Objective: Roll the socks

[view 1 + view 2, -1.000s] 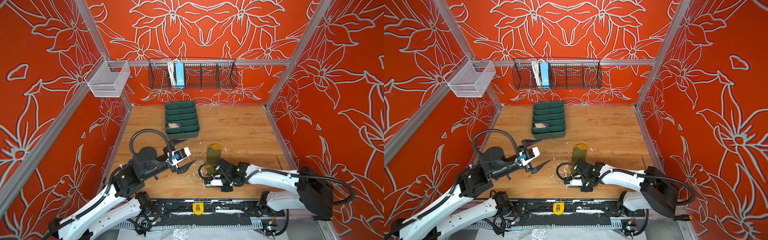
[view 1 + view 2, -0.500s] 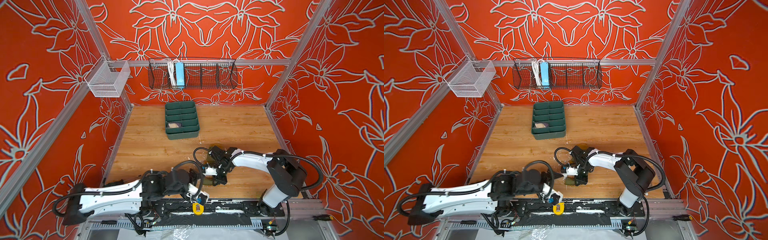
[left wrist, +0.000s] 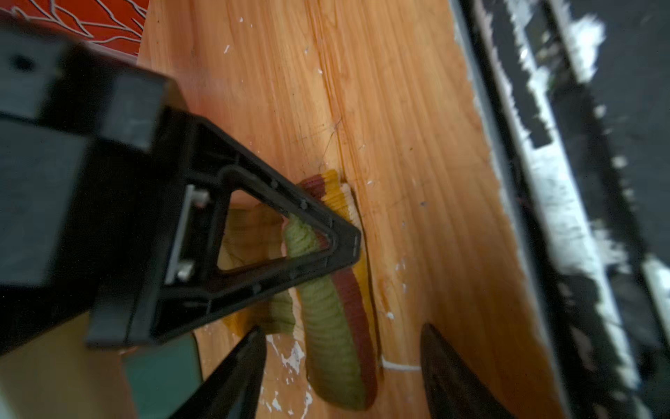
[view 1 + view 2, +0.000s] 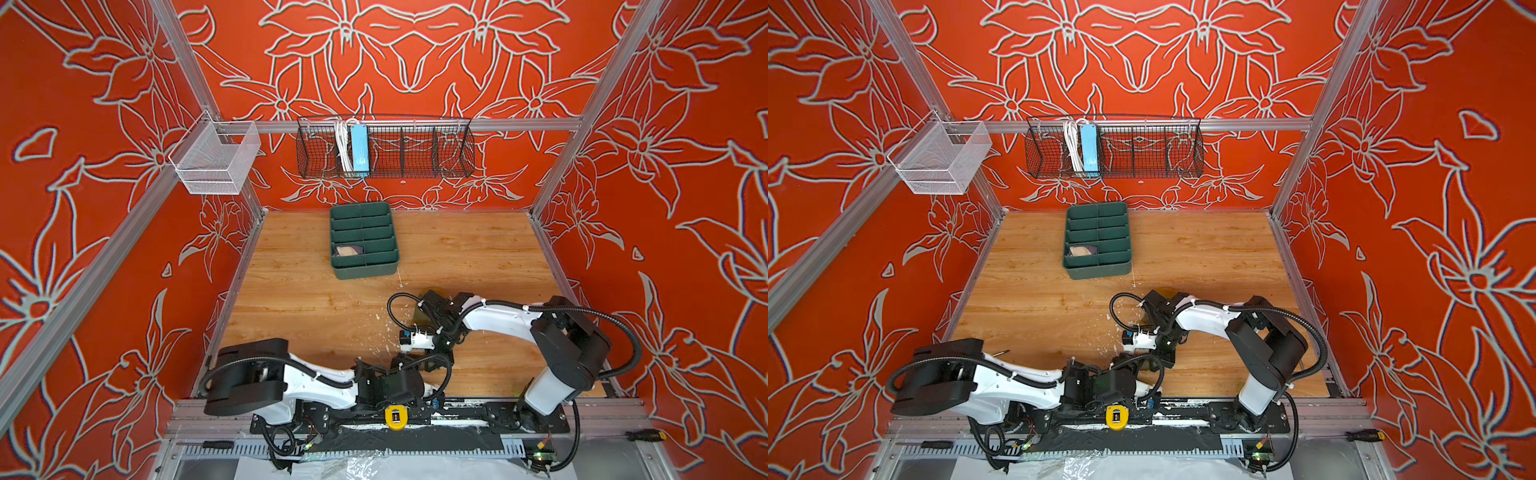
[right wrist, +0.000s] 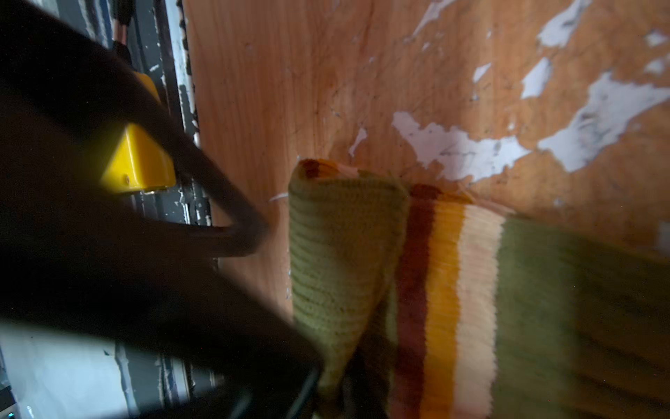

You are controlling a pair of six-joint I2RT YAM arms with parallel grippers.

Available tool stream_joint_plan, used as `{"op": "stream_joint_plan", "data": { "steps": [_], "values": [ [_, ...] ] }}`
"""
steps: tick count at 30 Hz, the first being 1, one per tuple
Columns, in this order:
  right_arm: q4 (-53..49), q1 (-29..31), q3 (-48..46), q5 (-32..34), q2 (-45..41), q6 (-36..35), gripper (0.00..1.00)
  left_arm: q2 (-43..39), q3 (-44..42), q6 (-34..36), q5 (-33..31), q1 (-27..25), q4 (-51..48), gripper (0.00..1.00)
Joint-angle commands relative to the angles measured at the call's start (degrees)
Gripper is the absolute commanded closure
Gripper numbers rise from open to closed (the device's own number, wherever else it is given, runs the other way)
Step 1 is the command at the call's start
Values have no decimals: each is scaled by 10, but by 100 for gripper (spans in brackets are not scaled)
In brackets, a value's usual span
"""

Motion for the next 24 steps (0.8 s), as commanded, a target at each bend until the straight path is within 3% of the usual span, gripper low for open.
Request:
{"op": "stream_joint_plan", "data": {
  "steps": [1, 11, 15, 18, 22, 24],
  "values": [
    [-2, -1, -21, 19, 3, -3, 100, 19, 10, -40, -33, 9, 40, 43],
    [-2, -1, -19, 22, -2, -5, 100, 50, 29, -64, -1, 31, 21, 71],
    [11, -1, -31, 36, -26, -2, 100, 45, 51, -73, 37, 37, -34, 83],
    [37, -1, -48, 70, -59, 5, 100, 37, 85, -104, 86, 51, -109, 86],
    [82, -3, -84, 146, -123, -1, 64, 40, 136, -166, 169, 77, -202, 86],
    [99, -7, -103, 177, -162, -10, 54, 54, 157, -180, 197, 86, -237, 86]
  ]
}}
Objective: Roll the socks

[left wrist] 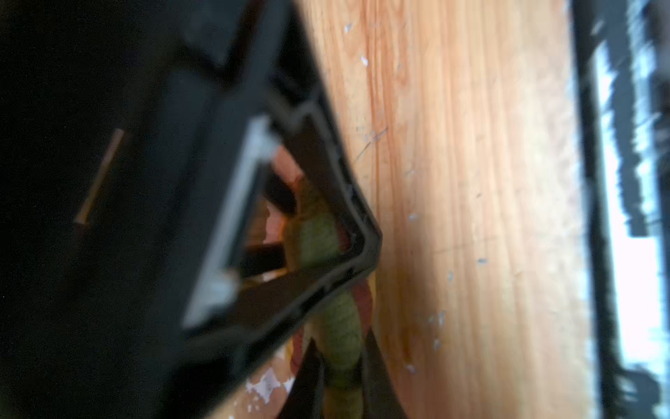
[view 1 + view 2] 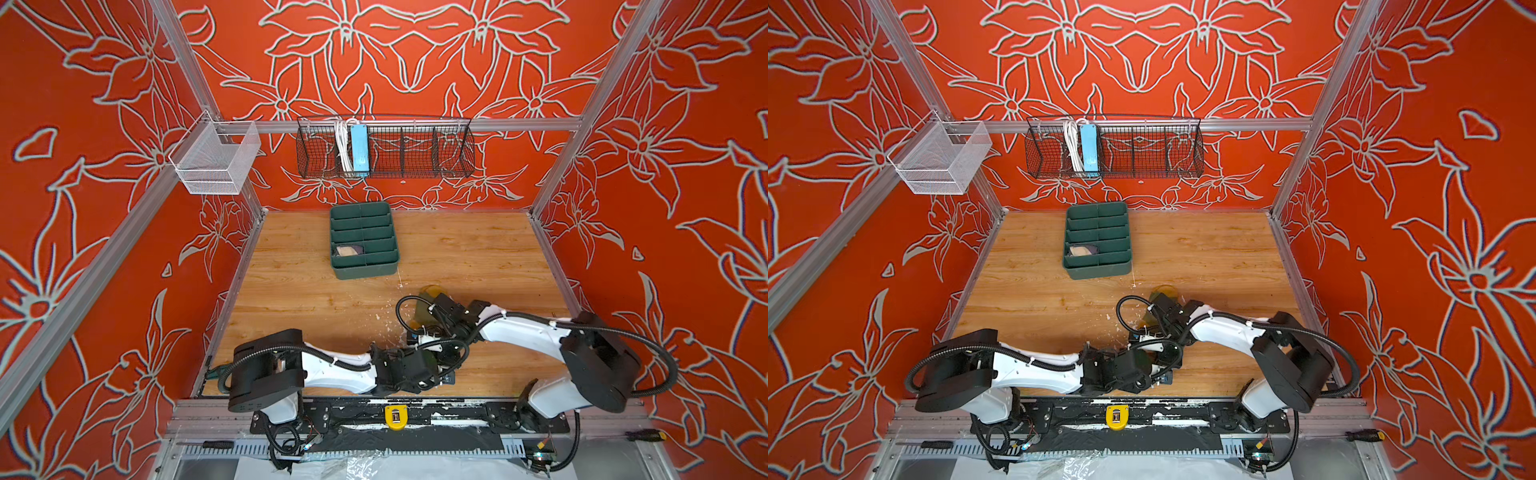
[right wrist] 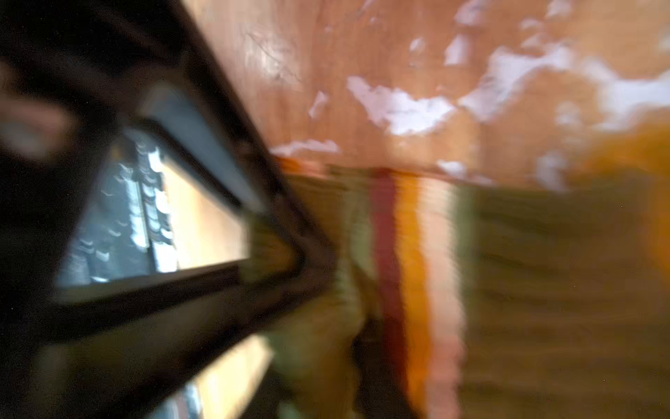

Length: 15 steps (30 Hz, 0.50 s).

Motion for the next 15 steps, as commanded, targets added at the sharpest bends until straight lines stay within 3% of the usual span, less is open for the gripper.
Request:
{"op": "stream_joint_plan", "data": {
  "steps": [1, 5, 9, 15],
  "values": [
    [39, -7, -32, 92, -61, -16, 48, 18, 40, -56, 81, 20, -96, 86],
    [94, -42, -80, 188, -181, -56, 41, 35, 64, -74, 128, 39, -129, 86],
    [202, -130, -136, 291, -301, -95, 26, 49, 83, -97, 181, 77, -141, 86],
    [292, -239, -113, 391, -366, -44, 21, 75, 121, -104, 232, 108, -164, 86]
  ]
}}
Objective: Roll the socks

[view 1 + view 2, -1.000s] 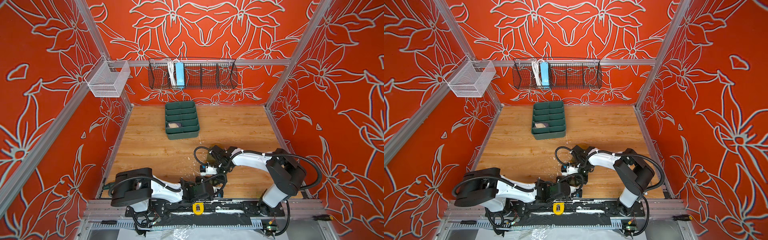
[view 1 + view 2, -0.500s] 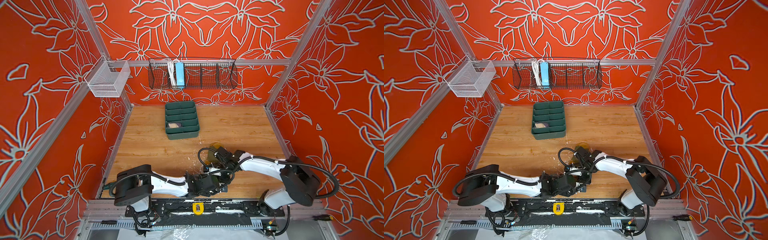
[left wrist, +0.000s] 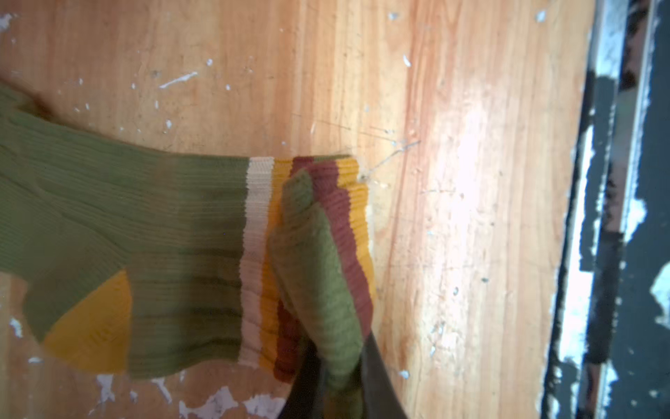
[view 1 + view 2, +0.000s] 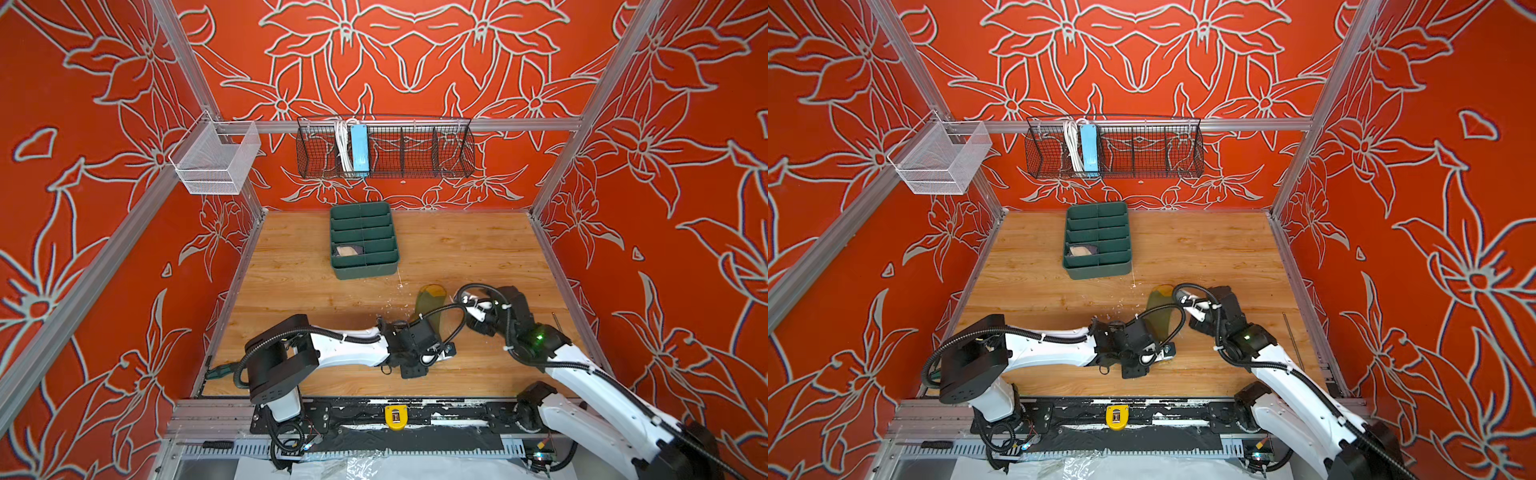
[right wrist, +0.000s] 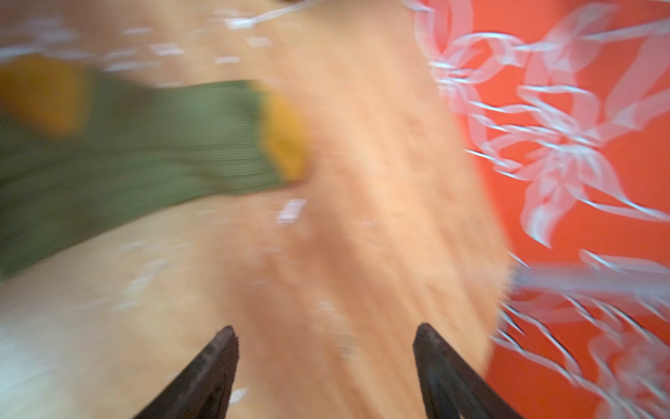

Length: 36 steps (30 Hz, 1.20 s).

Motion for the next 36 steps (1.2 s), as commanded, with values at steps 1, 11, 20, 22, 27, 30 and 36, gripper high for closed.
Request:
{"op": "stream_joint_plan", "data": {
  "steps": [1, 11, 20, 22, 27, 30, 36],
  "values": [
    [82, -36, 28, 97, -12, 35, 21, 21, 28, -14, 60, 17, -43, 86],
    [-84, -41, 95, -213, -156, 4, 27, 157, 194, -41, 218, 89, -229, 74],
    [-428, 47, 71, -225, -203, -118, 29, 229, 236, -75, 314, 128, -244, 73],
    [-412, 86, 47, -199, -196, -119, 29, 245, 251, -70, 336, 132, -258, 73],
    [-307, 207, -1, -98, -150, -122, 29, 269, 263, -72, 371, 147, -265, 73],
    [-218, 289, -33, -40, -95, -123, 28, 274, 262, -77, 376, 156, -263, 73],
    [-54, 332, -88, -21, 4, -122, 28, 277, 259, -75, 378, 161, -259, 73]
  ]
}}
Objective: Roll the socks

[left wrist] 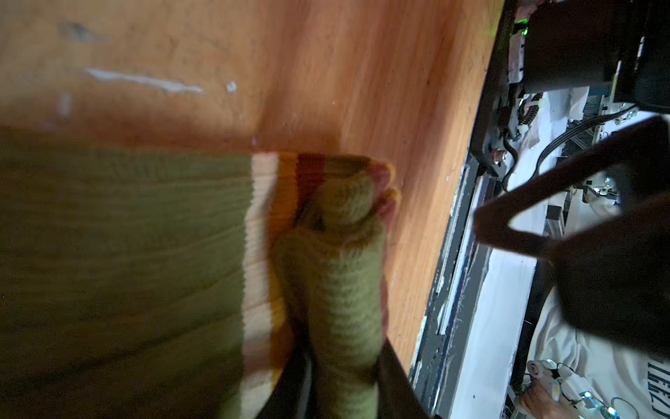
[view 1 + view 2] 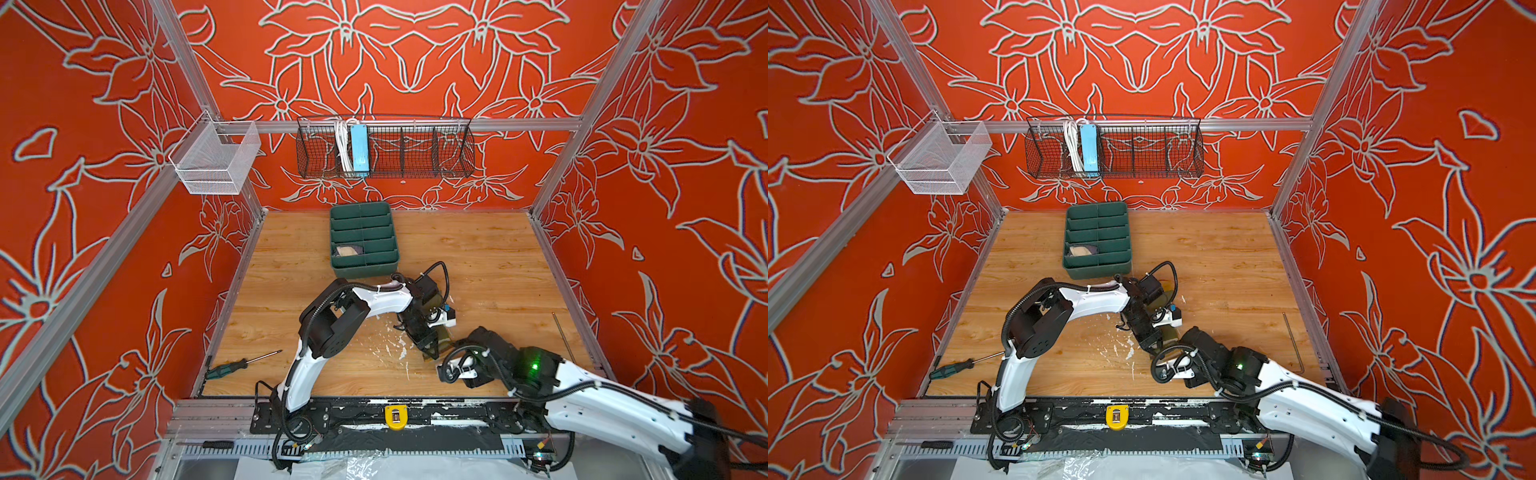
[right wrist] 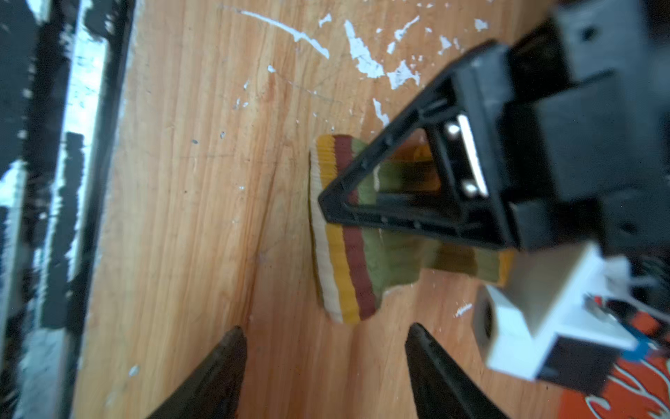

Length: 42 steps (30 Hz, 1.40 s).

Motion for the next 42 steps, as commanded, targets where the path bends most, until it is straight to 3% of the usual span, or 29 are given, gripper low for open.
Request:
{"op": "stream_joint_plan", "data": {
  "steps": [1, 6, 10, 14, 17, 21, 25, 30, 35, 39, 42],
  "values": [
    [131, 5, -33, 23, 13, -13, 27, 29, -12, -1, -25, 2, -24, 73],
    [173, 4, -39, 18, 66, 1, 28, 33, -13, 4, -23, 2, -21, 73],
    [196, 4, -35, 18, 128, -5, 33, 34, -13, 5, -20, 2, -22, 73],
    [187, 4, -39, 16, 158, -23, 50, 28, -17, 4, -19, 2, -16, 72],
    [170, 4, -44, 5, 152, -23, 66, 15, -22, 1, -21, 1, -7, 62],
    [159, 5, -42, -8, 159, -22, 96, -25, -39, -10, -27, 1, 17, 46],
    [152, 5, -37, -21, 169, -7, 100, -82, -62, -36, -28, 1, 54, 37],
    [105, 5, -12, -49, 182, 32, 100, -208, -103, -56, -88, 2, 102, 29],
    [53, 4, 26, -98, 197, 63, 100, -404, -180, -55, -260, 3, 185, 12],
    [-4, -1, 74, -148, 238, 86, 100, -572, -259, 15, -382, 2, 258, 1],
    [-48, -8, 119, -182, 281, 108, 100, -686, -304, 101, -383, 3, 269, 1]
  ]
}}
